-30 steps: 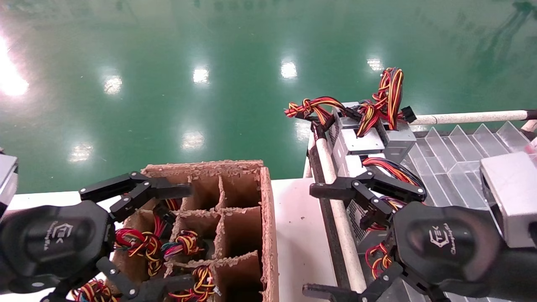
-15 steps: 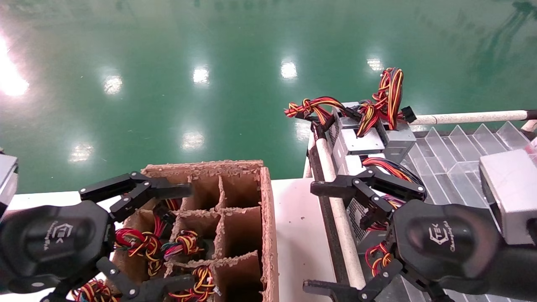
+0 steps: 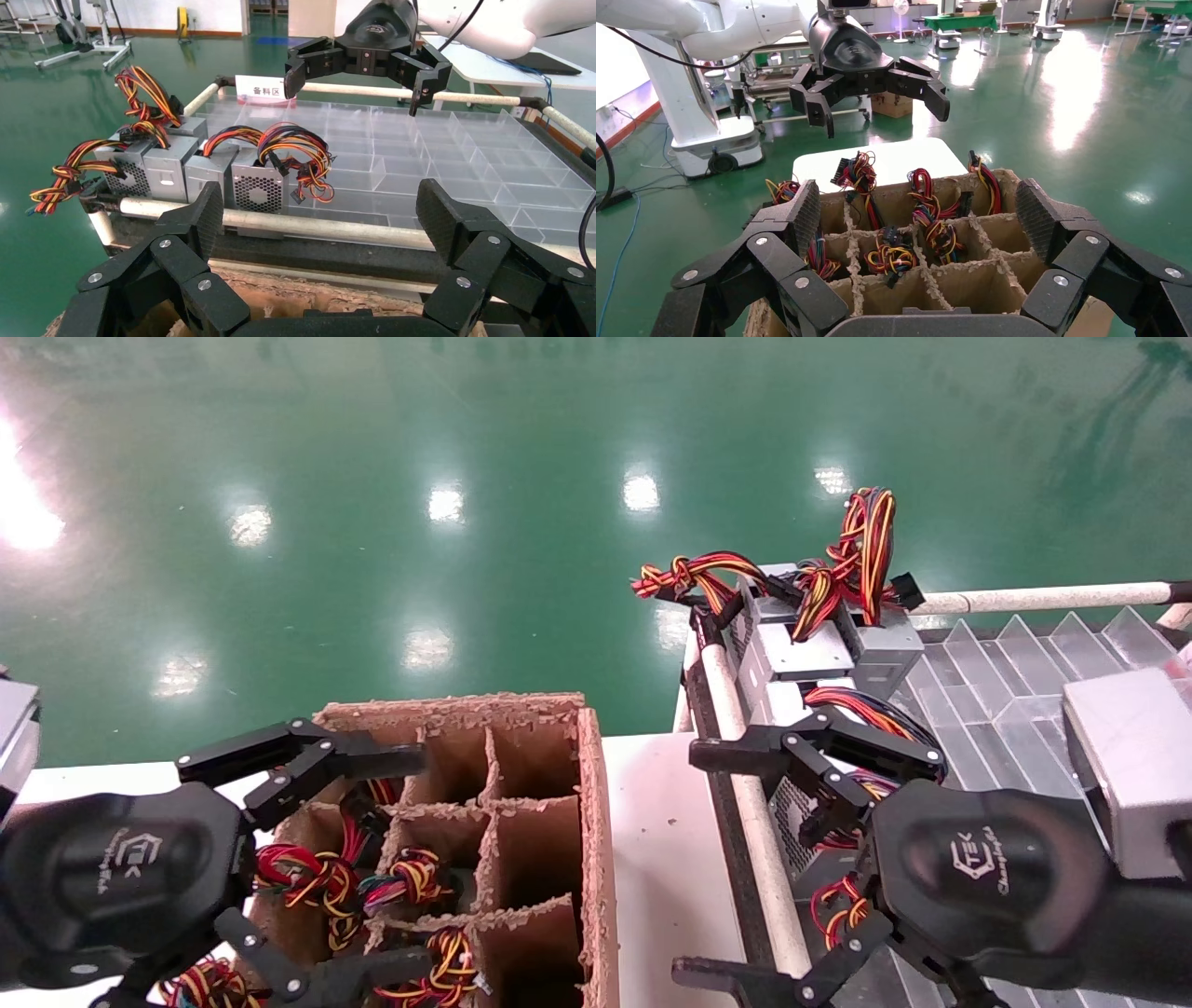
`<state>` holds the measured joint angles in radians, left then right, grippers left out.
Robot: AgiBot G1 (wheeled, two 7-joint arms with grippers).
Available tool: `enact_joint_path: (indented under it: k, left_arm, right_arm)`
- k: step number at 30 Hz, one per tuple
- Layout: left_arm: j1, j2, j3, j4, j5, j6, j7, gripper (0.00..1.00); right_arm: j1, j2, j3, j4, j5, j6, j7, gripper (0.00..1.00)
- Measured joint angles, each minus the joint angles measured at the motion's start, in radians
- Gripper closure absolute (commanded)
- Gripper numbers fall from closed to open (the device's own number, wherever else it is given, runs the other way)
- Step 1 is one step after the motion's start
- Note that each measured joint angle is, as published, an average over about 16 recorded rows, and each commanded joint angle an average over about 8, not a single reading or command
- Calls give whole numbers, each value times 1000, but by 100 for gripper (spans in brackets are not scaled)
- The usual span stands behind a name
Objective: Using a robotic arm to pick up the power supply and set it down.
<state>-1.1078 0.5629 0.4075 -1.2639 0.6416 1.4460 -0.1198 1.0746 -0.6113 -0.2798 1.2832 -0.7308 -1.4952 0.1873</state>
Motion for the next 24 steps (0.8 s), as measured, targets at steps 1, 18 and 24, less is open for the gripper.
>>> enact_joint_path:
  k: [1, 18, 24]
  left_arm:
    - [0, 0, 0, 0, 0, 0, 0, 0]
    - [0, 0, 0, 0, 0, 0, 0, 0]
    - [0, 0, 0, 0, 0, 0, 0, 0]
  right_arm:
    - [0, 0, 0, 0, 0, 0, 0, 0]
    - [1, 0, 0, -1, 0, 0, 0, 0]
    - [1, 0, 0, -1, 0, 0, 0, 0]
